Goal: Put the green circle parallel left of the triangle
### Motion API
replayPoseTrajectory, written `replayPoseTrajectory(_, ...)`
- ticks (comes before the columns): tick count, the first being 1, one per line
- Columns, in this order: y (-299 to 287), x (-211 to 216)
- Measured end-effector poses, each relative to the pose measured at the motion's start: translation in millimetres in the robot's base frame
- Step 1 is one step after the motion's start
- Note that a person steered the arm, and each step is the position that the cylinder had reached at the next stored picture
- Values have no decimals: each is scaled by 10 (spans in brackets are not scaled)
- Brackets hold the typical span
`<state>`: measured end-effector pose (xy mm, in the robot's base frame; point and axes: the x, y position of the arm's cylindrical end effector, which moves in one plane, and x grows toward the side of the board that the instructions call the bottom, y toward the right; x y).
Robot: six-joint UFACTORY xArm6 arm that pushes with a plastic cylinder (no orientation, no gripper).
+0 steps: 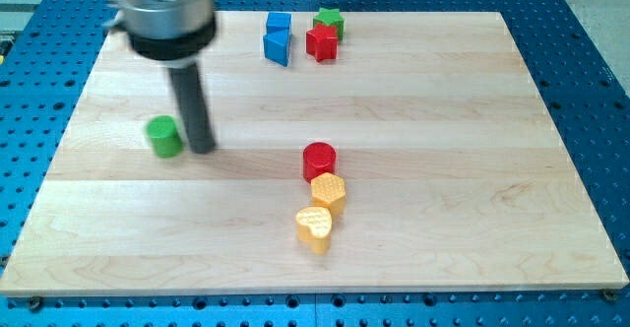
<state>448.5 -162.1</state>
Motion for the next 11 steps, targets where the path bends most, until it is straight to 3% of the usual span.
replayPoseTrajectory(1, 440, 320)
replayPoseTrajectory(2, -317, 194)
replayPoseTrajectory(4, -648, 516)
replayPoseTrajectory(5, -970, 123)
replayPoseTrajectory(6, -916, -373)
replayPoseTrajectory(7, -695, -598)
replayPoseTrajectory(9, -491, -342)
replayPoseTrajectory(11, -372, -1184)
